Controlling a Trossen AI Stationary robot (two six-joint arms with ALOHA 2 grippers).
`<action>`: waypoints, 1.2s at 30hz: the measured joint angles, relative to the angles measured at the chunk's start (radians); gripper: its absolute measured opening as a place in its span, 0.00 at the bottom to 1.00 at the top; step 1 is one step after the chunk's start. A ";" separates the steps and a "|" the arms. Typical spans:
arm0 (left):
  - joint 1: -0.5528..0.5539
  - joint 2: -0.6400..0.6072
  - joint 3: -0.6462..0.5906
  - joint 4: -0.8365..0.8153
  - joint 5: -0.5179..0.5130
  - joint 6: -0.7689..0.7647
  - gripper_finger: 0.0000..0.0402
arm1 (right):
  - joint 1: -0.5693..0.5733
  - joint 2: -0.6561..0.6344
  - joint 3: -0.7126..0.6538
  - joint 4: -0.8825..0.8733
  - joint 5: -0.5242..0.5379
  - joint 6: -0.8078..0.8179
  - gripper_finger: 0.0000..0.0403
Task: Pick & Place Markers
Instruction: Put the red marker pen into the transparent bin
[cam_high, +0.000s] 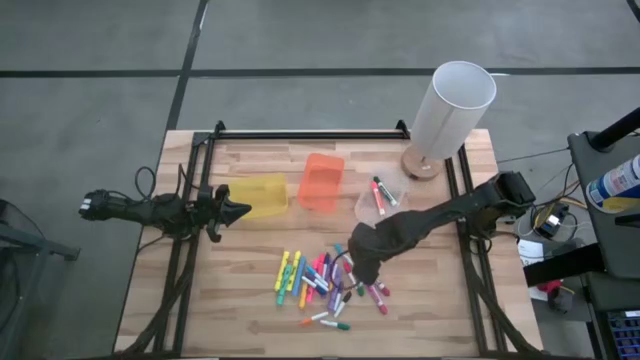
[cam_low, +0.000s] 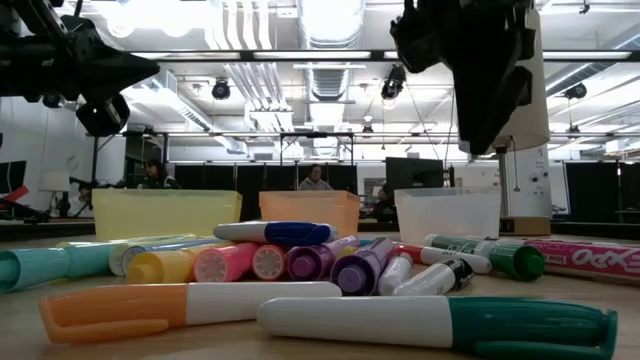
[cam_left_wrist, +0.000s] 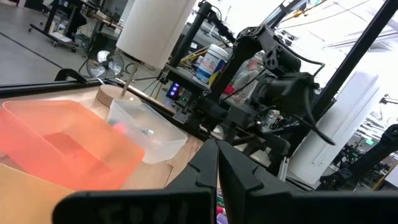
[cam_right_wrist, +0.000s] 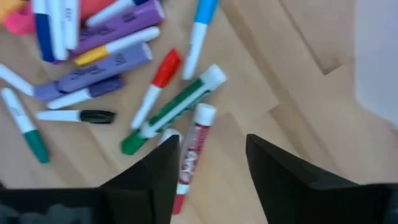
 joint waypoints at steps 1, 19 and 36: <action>0.000 0.000 0.000 0.000 0.000 0.000 0.02 | 0.005 0.000 -0.004 0.019 0.000 0.019 0.48; 0.000 0.000 0.000 0.000 0.000 0.001 0.02 | 0.039 0.002 -0.183 0.230 -0.032 0.143 0.49; 0.000 0.000 0.000 0.000 0.000 0.001 0.02 | 0.057 0.039 -0.297 0.401 -0.051 0.196 0.48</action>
